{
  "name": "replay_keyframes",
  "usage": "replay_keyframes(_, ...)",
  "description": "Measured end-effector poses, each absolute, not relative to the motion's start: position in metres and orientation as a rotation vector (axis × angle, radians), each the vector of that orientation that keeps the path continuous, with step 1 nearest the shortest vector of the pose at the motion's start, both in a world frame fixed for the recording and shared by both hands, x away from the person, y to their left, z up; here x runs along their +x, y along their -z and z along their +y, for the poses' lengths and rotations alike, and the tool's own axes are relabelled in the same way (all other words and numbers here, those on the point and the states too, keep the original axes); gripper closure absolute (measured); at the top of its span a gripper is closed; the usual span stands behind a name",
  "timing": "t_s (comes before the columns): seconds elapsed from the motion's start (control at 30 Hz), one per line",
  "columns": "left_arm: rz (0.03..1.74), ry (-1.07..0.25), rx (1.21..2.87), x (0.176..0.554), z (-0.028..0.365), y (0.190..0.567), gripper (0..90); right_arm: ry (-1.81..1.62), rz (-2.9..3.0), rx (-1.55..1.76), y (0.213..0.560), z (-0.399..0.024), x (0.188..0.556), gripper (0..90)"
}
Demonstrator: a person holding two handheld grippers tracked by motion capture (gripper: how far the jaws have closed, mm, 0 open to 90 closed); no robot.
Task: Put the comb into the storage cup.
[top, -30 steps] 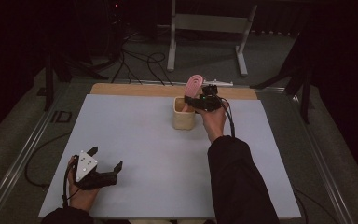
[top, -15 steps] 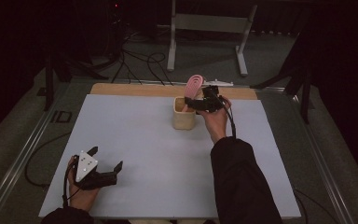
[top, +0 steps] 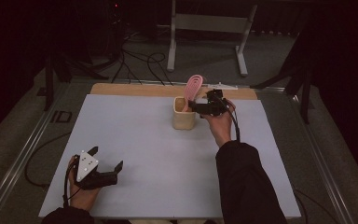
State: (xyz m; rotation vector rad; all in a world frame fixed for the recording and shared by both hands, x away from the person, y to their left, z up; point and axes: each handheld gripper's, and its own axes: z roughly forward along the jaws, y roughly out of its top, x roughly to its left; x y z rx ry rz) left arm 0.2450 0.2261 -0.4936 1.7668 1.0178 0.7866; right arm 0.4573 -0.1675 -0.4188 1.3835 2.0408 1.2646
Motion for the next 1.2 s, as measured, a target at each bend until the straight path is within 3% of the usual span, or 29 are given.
replay_keyframes(0.83,1.017,-0.783,1.77,0.246,0.225,0.494,0.2,-1.314,2.104,1.335,0.437,-0.196,0.415,9.0)
replay_keyframes(1.2,1.011,-0.783,1.78,0.247,0.222,0.496,0.2,-1.381,2.068,1.36,0.45,-0.228,0.373,8.9)
